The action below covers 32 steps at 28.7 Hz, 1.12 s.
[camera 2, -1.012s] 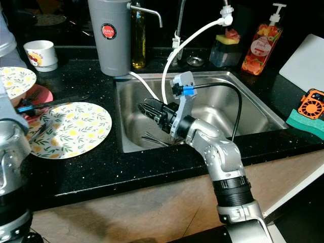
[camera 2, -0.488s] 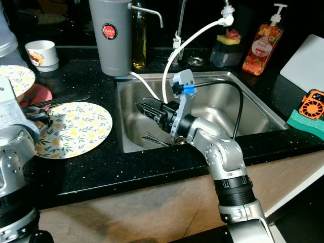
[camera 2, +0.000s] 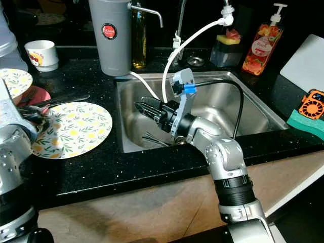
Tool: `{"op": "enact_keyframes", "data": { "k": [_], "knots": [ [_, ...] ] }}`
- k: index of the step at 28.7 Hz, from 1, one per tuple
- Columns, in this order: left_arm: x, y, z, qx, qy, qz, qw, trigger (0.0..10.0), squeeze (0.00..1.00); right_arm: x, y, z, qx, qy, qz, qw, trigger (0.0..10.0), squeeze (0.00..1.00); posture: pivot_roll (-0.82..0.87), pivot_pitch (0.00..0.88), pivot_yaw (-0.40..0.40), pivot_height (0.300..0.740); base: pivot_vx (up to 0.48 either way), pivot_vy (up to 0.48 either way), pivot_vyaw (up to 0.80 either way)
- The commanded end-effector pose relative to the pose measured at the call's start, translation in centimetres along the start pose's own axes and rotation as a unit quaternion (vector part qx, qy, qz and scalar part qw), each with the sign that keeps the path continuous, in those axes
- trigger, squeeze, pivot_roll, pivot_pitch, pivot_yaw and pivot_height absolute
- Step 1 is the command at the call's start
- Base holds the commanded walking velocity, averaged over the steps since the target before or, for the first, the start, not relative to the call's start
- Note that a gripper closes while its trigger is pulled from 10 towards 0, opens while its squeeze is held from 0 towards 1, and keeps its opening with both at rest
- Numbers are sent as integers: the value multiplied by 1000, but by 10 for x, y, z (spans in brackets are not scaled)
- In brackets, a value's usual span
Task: Kitchen organization
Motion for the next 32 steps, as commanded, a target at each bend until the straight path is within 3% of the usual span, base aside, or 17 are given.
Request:
{"op": "enact_keyframes", "data": {
  "k": [1, 17, 30, 31, 32],
  "knots": [
    [-2, 1, -1, 2, -1, -16, 1000, 0, 0, 1, 0, 1, 2, -1, -2, 1000, 10000, 0, 20, 107, -48, 740, 0, 0, 0],
    [0, -3, -1, -11, -1, -37, 999, 0, 0, 2, -6, 6, -18, -15, -8, 1000, 10000, 0, 74, 80, -1, 740, 0, 0, 0],
    [5, -14, -1, -37, -12, -54, 998, 0, 0, 5, -8, 7, -27, -22, -12, 999, 10000, 0, 74, 91, 12, 740, 0, 0, 0],
    [6, -22, 0, -58, -18, -62, 996, 10000, 0, 5, -8, 8, -28, -22, -11, 999, 10000, 0, 72, 94, 11, 740, 0, 0, 0],
    [7, -29, 2, -77, -23, -70, 994, 10000, 0, 5, -9, 8, -29, -22, -10, 999, 10000, 0, 71, 95, 11, 740, 0, 0, 0]
  ]
}}
Point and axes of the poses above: a point about 5 cm out from each wrist's last joint towards the gripper, its own z axis pointing back from the gripper into the wrist, its own x axis along the axis of the wrist's last joint, y = z × x, the point moved 4 cm from there along -z, pointing out of the wrist towards the gripper, and after that the axes turned 11 degrees about z, right-handed, at the moved point
